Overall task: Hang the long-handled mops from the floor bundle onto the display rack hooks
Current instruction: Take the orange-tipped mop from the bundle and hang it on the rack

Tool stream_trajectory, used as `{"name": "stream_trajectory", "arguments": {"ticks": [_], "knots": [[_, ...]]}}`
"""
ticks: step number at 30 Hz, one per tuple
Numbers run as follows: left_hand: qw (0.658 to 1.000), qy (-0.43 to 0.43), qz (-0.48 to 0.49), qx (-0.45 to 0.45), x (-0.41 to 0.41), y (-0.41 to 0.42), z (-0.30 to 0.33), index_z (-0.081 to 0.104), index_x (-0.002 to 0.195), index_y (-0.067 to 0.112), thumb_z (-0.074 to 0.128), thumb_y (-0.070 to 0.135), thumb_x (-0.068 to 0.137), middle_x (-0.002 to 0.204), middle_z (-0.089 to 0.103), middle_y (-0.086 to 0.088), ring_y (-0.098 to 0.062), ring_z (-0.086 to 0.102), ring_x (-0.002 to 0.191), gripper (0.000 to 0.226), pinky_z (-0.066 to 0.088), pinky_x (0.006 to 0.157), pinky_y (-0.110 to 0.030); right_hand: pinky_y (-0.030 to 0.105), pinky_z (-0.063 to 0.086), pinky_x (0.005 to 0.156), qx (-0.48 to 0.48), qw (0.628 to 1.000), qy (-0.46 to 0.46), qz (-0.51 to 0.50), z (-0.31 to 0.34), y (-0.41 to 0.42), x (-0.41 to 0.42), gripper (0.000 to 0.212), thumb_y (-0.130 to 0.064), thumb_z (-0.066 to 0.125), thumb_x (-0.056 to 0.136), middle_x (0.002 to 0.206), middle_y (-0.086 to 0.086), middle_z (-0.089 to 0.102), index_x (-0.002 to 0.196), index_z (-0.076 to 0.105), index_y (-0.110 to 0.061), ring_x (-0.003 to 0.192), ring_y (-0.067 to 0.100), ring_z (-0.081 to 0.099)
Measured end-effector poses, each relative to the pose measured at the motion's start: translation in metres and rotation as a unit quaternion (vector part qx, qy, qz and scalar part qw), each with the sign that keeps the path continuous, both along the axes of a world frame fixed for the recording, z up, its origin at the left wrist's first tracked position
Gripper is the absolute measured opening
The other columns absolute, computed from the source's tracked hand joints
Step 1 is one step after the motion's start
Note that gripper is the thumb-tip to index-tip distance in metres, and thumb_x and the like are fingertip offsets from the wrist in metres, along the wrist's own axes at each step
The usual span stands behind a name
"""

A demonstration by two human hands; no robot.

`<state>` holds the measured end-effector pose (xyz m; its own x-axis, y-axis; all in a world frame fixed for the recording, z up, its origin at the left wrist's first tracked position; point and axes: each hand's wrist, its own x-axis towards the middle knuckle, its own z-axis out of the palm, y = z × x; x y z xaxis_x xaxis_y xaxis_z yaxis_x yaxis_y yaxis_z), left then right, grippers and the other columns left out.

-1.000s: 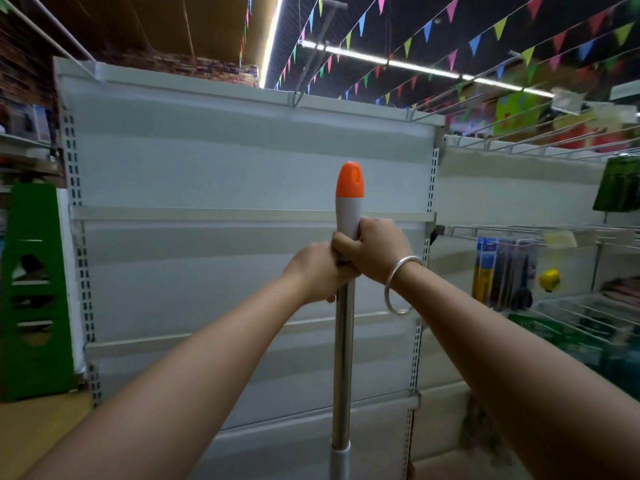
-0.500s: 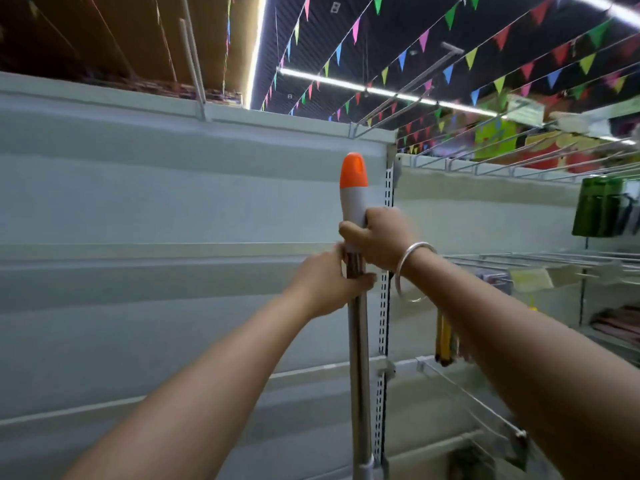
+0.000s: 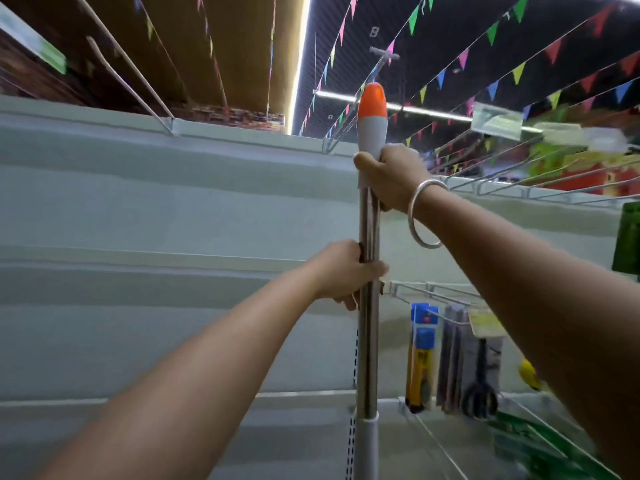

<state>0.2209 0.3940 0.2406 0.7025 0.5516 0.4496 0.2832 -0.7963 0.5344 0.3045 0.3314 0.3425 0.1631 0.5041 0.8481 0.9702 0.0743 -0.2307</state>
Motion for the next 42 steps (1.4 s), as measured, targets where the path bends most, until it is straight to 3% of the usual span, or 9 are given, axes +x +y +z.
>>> {"name": "stream_trajectory", "arguments": {"ticks": [4,7,10,13,19,25,31,37,42], "knots": [[0.999,0.016,0.047,-0.003,0.006,-0.003,0.013,0.052,0.077,0.023,0.05,0.044,0.088,0.069,0.068,0.002,-0.014,0.07,0.053,0.024,0.051,0.047,-0.022,0.037,0.048,0.058,-0.026,1.0,-0.005,-0.002,0.008,0.005,0.007,0.041,-0.033,0.042,0.085,0.083,0.022,0.06,0.087,0.06,0.004,0.072,0.035,0.057],[0.997,0.033,0.072,-0.001,0.006,-0.002,0.018,0.052,0.075,0.023,0.05,0.044,0.088,0.069,0.068,-0.001,-0.013,0.07,0.052,0.024,0.053,0.046,-0.023,0.041,0.05,0.066,-0.038,0.999,-0.015,0.0,0.012,0.01,0.008,0.043,-0.032,0.044,0.085,0.09,0.025,0.061,0.095,0.059,0.007,0.081,0.038,0.059],[0.995,0.052,0.082,0.001,0.006,0.001,0.02,0.052,0.076,0.024,0.05,0.043,0.088,0.07,0.069,0.0,-0.013,0.07,0.052,0.023,0.054,0.048,-0.022,0.038,0.047,0.059,-0.045,0.999,-0.013,-0.004,0.013,0.013,0.009,0.038,-0.032,0.045,0.084,0.086,0.023,0.058,0.088,0.057,0.003,0.074,0.036,0.057],[0.995,0.055,0.086,0.0,0.006,0.004,0.024,0.053,0.075,0.02,0.05,0.041,0.088,0.064,0.068,0.001,-0.013,0.069,0.05,0.025,0.051,0.042,-0.019,0.044,0.055,0.069,-0.049,0.999,0.018,0.013,0.014,0.015,0.008,0.04,-0.034,0.045,0.083,0.086,0.022,0.06,0.091,0.057,0.003,0.078,0.037,0.063],[0.995,0.037,0.093,0.011,0.005,0.007,0.029,0.053,0.071,0.014,0.051,0.037,0.089,0.04,0.063,0.007,-0.01,0.066,0.043,0.029,0.044,0.036,-0.015,0.041,0.051,0.067,-0.043,0.998,0.021,0.043,0.016,0.012,0.007,0.033,-0.032,0.041,0.086,0.083,0.019,0.056,0.083,0.049,-0.001,0.074,0.034,0.059],[0.993,0.027,0.108,0.025,0.003,0.008,0.019,0.056,0.07,0.011,0.053,0.038,0.087,0.045,0.064,0.003,-0.011,0.067,0.046,0.032,0.047,0.046,-0.021,0.044,0.054,0.073,-0.018,0.997,0.054,0.058,0.006,0.013,0.009,0.033,-0.034,0.043,0.085,0.086,0.02,0.061,0.075,0.051,-0.004,0.082,0.036,0.064],[0.993,0.032,0.105,0.031,0.005,0.009,0.023,0.056,0.07,0.008,0.052,0.038,0.086,0.055,0.065,-0.003,-0.012,0.067,0.046,0.034,0.055,0.059,-0.031,0.049,0.056,0.075,-0.025,0.993,0.081,0.077,0.008,0.014,0.012,0.035,-0.035,0.044,0.086,0.087,0.021,0.062,0.085,0.051,0.0,0.081,0.037,0.065],[0.993,0.017,0.105,0.042,0.004,0.01,0.028,0.056,0.071,0.009,0.052,0.036,0.086,0.054,0.065,-0.003,-0.01,0.066,0.044,0.032,0.052,0.054,-0.026,0.045,0.057,0.071,-0.01,0.993,0.085,0.085,0.014,0.014,0.011,0.035,-0.036,0.045,0.085,0.08,0.014,0.057,0.086,0.051,-0.001,0.078,0.034,0.066],[0.994,0.018,0.098,0.041,0.006,0.013,0.023,0.05,0.061,0.012,0.051,0.036,0.085,0.034,0.057,0.007,-0.01,0.065,0.041,0.034,0.044,0.043,-0.019,0.042,0.055,0.066,-0.001,0.995,0.064,0.079,0.01,0.015,0.014,0.035,-0.035,0.044,0.085,0.074,0.013,0.058,0.08,0.053,-0.002,0.069,0.031,0.063]]}}
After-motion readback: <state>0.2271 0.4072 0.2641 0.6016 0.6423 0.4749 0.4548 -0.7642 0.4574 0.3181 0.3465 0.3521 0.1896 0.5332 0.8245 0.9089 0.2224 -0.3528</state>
